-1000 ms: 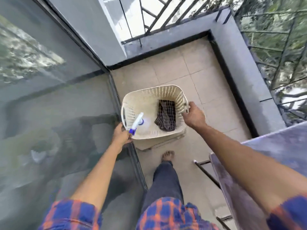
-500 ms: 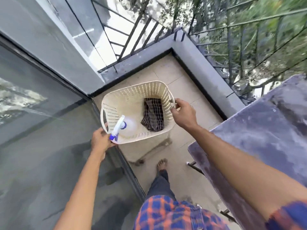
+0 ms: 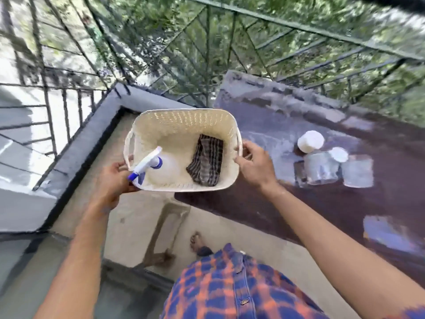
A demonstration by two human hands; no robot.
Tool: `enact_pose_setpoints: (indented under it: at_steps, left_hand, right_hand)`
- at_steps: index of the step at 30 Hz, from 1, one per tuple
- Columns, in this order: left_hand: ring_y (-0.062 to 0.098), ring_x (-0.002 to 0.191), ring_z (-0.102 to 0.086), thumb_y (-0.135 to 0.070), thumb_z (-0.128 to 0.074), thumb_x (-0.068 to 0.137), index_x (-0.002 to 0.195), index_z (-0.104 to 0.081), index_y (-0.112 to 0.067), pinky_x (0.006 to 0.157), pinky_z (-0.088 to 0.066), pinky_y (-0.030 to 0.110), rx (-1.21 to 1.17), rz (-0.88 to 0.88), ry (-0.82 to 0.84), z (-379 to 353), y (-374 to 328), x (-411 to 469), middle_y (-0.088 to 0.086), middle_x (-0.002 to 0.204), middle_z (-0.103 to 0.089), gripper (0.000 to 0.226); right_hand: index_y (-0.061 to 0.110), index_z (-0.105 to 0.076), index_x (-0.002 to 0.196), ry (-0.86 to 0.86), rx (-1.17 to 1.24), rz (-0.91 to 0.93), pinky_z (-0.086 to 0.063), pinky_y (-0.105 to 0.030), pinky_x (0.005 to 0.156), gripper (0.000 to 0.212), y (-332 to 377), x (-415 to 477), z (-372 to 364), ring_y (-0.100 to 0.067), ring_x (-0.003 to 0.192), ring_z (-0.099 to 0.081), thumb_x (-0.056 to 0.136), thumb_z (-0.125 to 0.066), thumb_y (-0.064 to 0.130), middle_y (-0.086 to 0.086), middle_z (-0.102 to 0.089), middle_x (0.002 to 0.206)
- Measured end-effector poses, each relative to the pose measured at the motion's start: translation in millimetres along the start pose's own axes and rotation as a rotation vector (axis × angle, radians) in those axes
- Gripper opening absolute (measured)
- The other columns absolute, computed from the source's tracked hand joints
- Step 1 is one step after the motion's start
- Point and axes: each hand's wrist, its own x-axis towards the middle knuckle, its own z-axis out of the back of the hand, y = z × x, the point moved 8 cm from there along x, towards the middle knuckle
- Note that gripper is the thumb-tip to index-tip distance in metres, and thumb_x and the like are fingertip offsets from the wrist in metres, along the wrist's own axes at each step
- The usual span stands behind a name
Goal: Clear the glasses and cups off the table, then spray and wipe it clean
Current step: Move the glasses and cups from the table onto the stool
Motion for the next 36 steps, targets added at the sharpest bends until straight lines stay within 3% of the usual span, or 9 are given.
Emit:
enact_pose_setpoints:
  at_steps: [3, 6, 10, 16, 21, 24, 28, 31, 36]
  left_hand:
    - [0.011, 0.059, -0.066, 0.008, -0.044, 0.102, 0.087, -0.050, -0.024, 0.042, -0.051, 0.017, 0.071, 0.005, 0.083, -56.7, -8.2, -1.7, -0.026, 0.047, -0.061, 0.036]
    - [0.011, 0.064, -0.062, 0.003, -0.066, 0.084, 0.077, -0.065, -0.031, 0.045, -0.049, 0.014, 0.188, -0.084, 0.181, -102.7, -19.8, -16.6, -0.022, 0.048, -0.062, 0.035]
    - [0.019, 0.058, -0.055, 0.020, -0.057, 0.070, 0.056, -0.068, -0.013, 0.043, -0.047, 0.020, 0.351, -0.176, 0.249, -134.4, -17.1, -30.4, -0.001, 0.054, -0.061, 0.038]
    - [0.023, 0.064, -0.066, 0.017, -0.055, 0.089, 0.098, -0.068, -0.020, 0.044, -0.056, 0.028, 0.277, -0.087, 0.184, -136.3, -3.3, -22.2, 0.008, 0.073, -0.073, 0.040]
    - [0.030, 0.088, -0.065, 0.001, -0.060, 0.093, 0.116, -0.068, -0.016, 0.073, -0.061, 0.039, 0.296, -0.022, 0.123, -119.6, -3.8, -14.8, 0.014, 0.099, -0.072, 0.030]
    - [0.021, 0.101, -0.064, -0.010, -0.063, 0.090, 0.117, -0.069, -0.024, 0.094, -0.051, 0.044, 0.321, -0.183, -0.090, -95.6, -35.4, -10.7, 0.009, 0.112, -0.071, 0.032]
    - [0.004, 0.087, -0.067, -0.030, -0.058, 0.088, 0.113, -0.071, -0.026, 0.085, -0.053, 0.024, 0.397, -0.563, -0.295, -110.3, -108.9, -35.4, -0.003, 0.097, -0.073, 0.028]
    - [-0.021, 0.075, -0.058, -0.021, -0.062, 0.092, 0.107, -0.073, -0.019, 0.074, -0.044, 0.003, 0.414, -0.777, -0.184, -177.9, -144.3, -68.2, -0.014, 0.081, -0.065, 0.018]
    - [0.020, 0.088, -0.067, -0.019, -0.062, 0.086, 0.105, -0.073, -0.015, 0.086, -0.050, 0.031, 0.508, -1.030, 0.273, -344.4, -135.9, -111.9, 0.000, 0.098, -0.074, 0.023]
  right_hand:
    - [0.016, -0.067, 0.091, -0.094, 0.028, -0.103, -0.047, -0.035, 0.072, 0.016, -47.3, -29.7, 45.3, -0.021, 0.075, -0.060, 0.079, -0.068, 0.027, -0.003, -0.065, 0.078]
    - [0.016, -0.067, 0.088, -0.160, 0.046, -0.174, -0.046, -0.034, 0.071, 0.010, -84.0, -54.7, 72.9, -0.021, 0.073, -0.058, 0.080, -0.070, 0.021, -0.003, -0.063, 0.075]
    - [0.014, -0.066, 0.085, -0.184, 0.060, -0.251, -0.050, -0.041, 0.071, 0.021, -119.9, -73.9, 79.2, -0.022, 0.069, -0.058, 0.072, -0.066, 0.030, -0.002, -0.061, 0.070]
    - [0.022, -0.068, 0.089, -0.162, 0.131, -0.247, -0.050, -0.037, 0.071, 0.013, -137.4, -81.7, 76.9, -0.015, 0.067, -0.057, 0.077, -0.070, 0.026, 0.006, -0.060, 0.068]
    - [0.029, -0.068, 0.091, -0.114, 0.177, -0.230, -0.051, -0.033, 0.069, 0.023, -144.8, -83.6, 76.1, -0.007, 0.062, -0.054, 0.078, -0.072, 0.048, 0.013, -0.060, 0.068]
    - [0.037, -0.068, 0.093, -0.158, 0.234, -0.270, -0.058, -0.043, 0.076, 0.032, -156.9, -92.1, 89.5, -0.014, 0.068, -0.065, 0.073, -0.070, 0.063, 0.009, -0.067, 0.076]
    - [0.037, -0.068, 0.095, -0.314, 0.252, -0.314, -0.057, -0.048, 0.077, 0.029, -181.2, -103.0, 126.2, -0.019, 0.068, -0.067, 0.075, -0.069, 0.058, 0.010, -0.068, 0.078]
    - [0.034, -0.067, 0.103, -0.466, 0.204, -0.358, -0.057, -0.043, 0.078, 0.026, -205.3, -107.8, 159.2, -0.009, 0.065, -0.063, 0.081, -0.074, 0.044, 0.010, -0.067, 0.091]
    - [0.028, -0.060, 0.121, -0.627, 0.102, -0.462, -0.052, -0.042, 0.091, 0.048, -255.7, -98.5, 217.5, -0.019, 0.089, -0.062, 0.079, -0.080, 0.041, 0.003, -0.057, 0.109]
